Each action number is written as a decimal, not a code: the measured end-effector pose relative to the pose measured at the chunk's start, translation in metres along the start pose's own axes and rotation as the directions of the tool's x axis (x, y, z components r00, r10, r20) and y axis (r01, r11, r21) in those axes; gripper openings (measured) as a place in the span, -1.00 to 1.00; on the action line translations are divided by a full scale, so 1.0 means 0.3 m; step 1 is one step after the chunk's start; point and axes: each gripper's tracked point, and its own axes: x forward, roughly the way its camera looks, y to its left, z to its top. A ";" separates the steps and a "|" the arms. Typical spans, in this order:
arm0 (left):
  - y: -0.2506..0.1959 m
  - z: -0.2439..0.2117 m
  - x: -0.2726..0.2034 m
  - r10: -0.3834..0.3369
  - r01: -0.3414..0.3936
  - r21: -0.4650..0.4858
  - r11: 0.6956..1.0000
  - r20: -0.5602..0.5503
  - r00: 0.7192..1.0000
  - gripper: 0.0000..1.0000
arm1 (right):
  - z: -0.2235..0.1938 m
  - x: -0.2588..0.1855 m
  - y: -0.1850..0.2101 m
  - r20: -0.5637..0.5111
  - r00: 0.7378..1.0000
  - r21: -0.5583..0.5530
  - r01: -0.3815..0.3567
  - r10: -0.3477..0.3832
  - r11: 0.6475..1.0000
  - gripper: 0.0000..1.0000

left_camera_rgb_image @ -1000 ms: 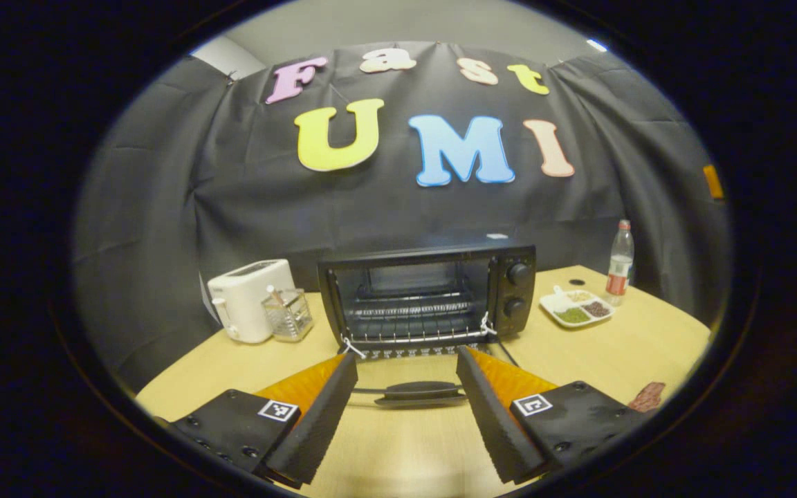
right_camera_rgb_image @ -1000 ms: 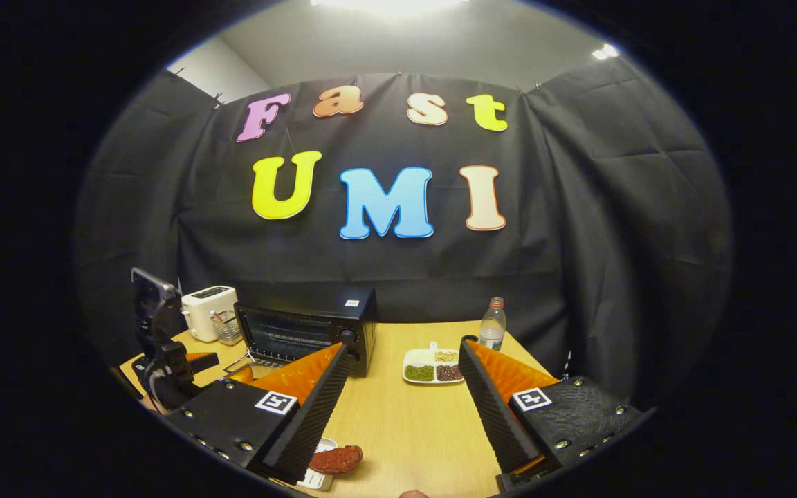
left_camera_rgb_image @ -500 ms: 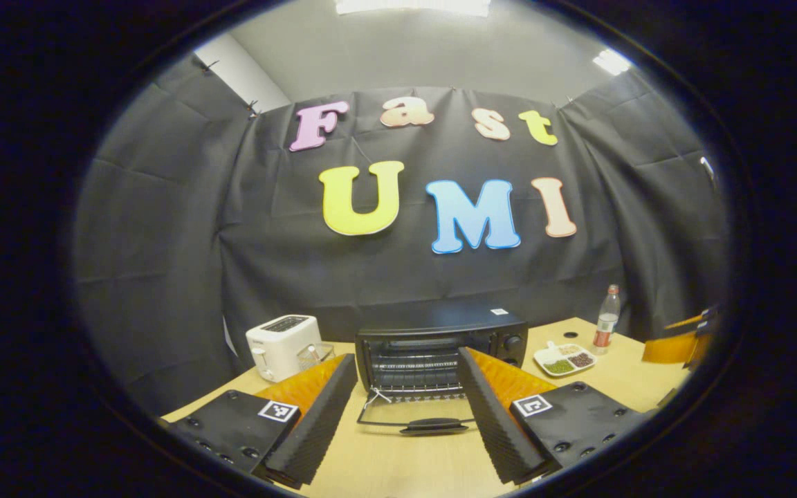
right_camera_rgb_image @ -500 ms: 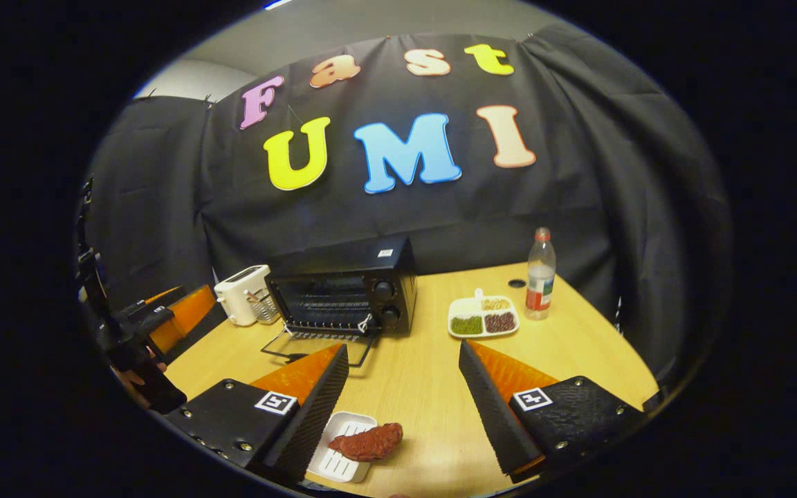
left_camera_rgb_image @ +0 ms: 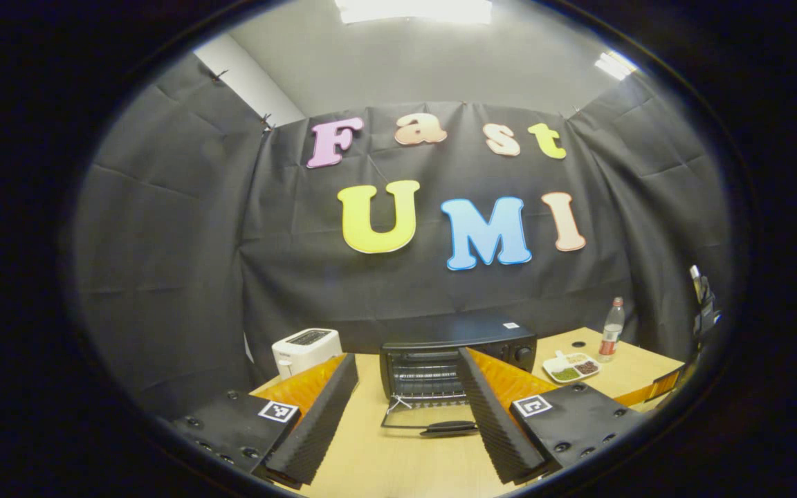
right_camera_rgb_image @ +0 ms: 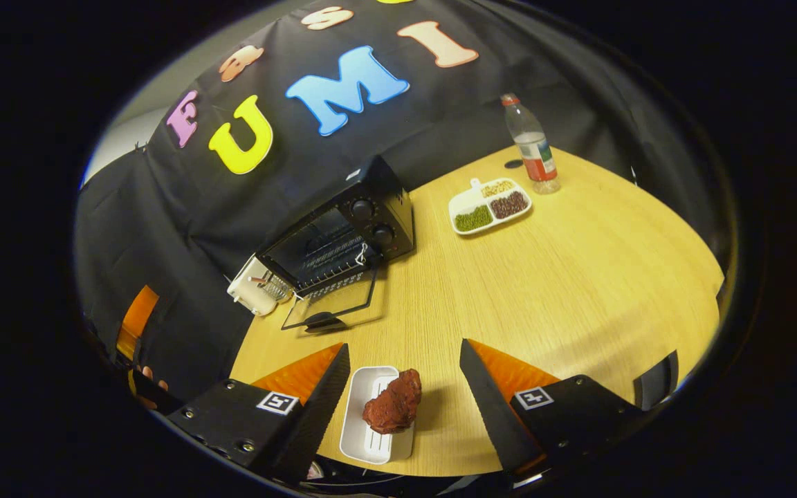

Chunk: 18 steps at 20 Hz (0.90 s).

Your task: Open the electric oven with the left hand, put the food in, and close the electric oven.

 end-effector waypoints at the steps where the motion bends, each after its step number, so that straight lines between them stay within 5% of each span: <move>1: 0.003 -0.007 -0.006 -0.003 0.003 -0.005 1.000 -0.006 1.000 0.93 | -0.031 0.008 0.002 -0.029 0.999 0.026 -0.014 0.015 1.000 0.94; 6: 0.021 -0.020 -0.014 0.001 -0.001 0.005 1.000 -0.022 1.000 0.92 | -0.144 0.036 -0.011 -0.142 0.988 0.171 -0.030 0.055 0.985 0.89; 8: 0.028 -0.024 -0.018 0.004 -0.004 0.006 1.000 -0.025 1.000 0.86 | -0.160 0.052 -0.002 -0.164 0.984 0.215 -0.032 0.069 0.976 0.45; 9: 0.032 -0.029 -0.019 0.007 -0.007 0.006 1.000 -0.026 1.000 0.83 | -0.163 0.054 -0.005 -0.169 0.983 0.235 -0.027 0.068 0.972 0.39; 10: 0.037 -0.031 -0.019 0.009 -0.008 0.007 1.000 -0.027 1.000 0.80 | -0.164 0.058 -0.001 -0.177 0.981 0.254 -0.034 0.081 0.967 0.06; 14: 0.050 -0.049 -0.021 0.011 -0.010 0.009 1.000 -0.038 0.999 0.81 | -0.203 0.053 0.047 -0.232 0.962 0.268 -0.080 0.145 0.960 0.02; 15: 0.053 -0.054 -0.018 0.011 -0.011 0.009 1.000 -0.040 0.999 0.82 | -0.172 0.043 0.012 -0.219 0.969 0.251 -0.057 0.114 0.966 0.02; 17: 0.058 -0.058 -0.023 0.014 -0.013 0.008 1.000 -0.041 0.999 0.83 | -0.189 0.046 0.027 -0.210 0.972 0.278 -0.046 0.108 0.959 -0.65; 18: 0.063 -0.057 -0.023 0.017 -0.016 0.006 1.000 -0.041 0.999 0.84 | -0.187 0.047 0.032 -0.208 0.972 0.274 -0.048 0.108 0.960 -0.65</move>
